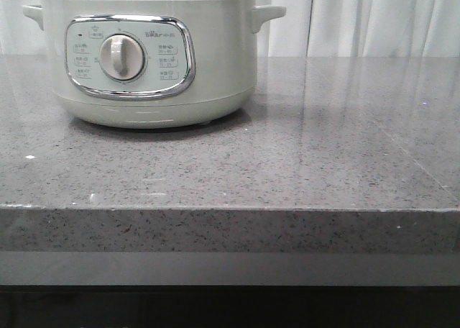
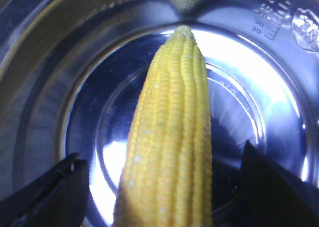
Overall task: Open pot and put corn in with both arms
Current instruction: 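Lower the corn into the pot and open the right gripper, then lower the glass lid back onto the pot with the left gripper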
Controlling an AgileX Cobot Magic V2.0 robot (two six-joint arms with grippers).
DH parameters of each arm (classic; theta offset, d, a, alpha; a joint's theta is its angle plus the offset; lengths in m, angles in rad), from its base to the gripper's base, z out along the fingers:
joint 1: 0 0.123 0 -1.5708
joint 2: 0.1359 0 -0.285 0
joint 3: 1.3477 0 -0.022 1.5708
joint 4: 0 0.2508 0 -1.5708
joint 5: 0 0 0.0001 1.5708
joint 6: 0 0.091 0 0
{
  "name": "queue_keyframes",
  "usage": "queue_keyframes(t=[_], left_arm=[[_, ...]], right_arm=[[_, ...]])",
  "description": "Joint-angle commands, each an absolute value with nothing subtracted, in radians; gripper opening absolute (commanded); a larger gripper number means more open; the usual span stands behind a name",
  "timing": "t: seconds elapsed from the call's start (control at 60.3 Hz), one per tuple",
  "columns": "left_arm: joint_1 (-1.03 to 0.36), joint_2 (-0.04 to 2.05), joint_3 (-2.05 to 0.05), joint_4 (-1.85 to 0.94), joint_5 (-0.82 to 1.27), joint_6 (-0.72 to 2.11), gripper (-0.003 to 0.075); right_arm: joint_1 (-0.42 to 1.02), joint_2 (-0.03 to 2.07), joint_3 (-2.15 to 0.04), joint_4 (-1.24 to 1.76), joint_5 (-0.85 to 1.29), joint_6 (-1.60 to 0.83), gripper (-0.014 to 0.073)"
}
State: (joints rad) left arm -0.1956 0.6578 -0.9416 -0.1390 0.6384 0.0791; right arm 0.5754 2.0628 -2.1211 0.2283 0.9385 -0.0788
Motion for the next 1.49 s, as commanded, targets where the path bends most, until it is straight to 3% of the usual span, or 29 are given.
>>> queue_keyframes(t=[0.0, 0.298, 0.647, 0.945, 1.476], left_arm=[[-0.193, 0.653, -0.977, -0.155, 0.493, 0.076, 0.0221], [-0.193, 0.653, -0.977, -0.155, 0.493, 0.076, 0.0221], [-0.193, 0.653, -0.977, -0.155, 0.493, 0.076, 0.0221], [-0.193, 0.653, -0.977, -0.155, 0.493, 0.076, 0.0221], [-0.193, 0.653, -0.977, -0.155, 0.493, 0.076, 0.0221]], right_arm=[[0.574, 1.961, -2.156, 0.243, 0.896, -0.096, 0.0646], [0.573, 1.765, -2.051, 0.240, 0.912, -0.103, 0.0646], [0.573, 1.355, -1.456, 0.195, 0.517, -0.115, 0.0646], [0.573, 1.083, -1.117, 0.159, 0.430, -0.115, 0.0646], [0.573, 0.881, -0.917, 0.159, 0.421, -0.115, 0.0646]])
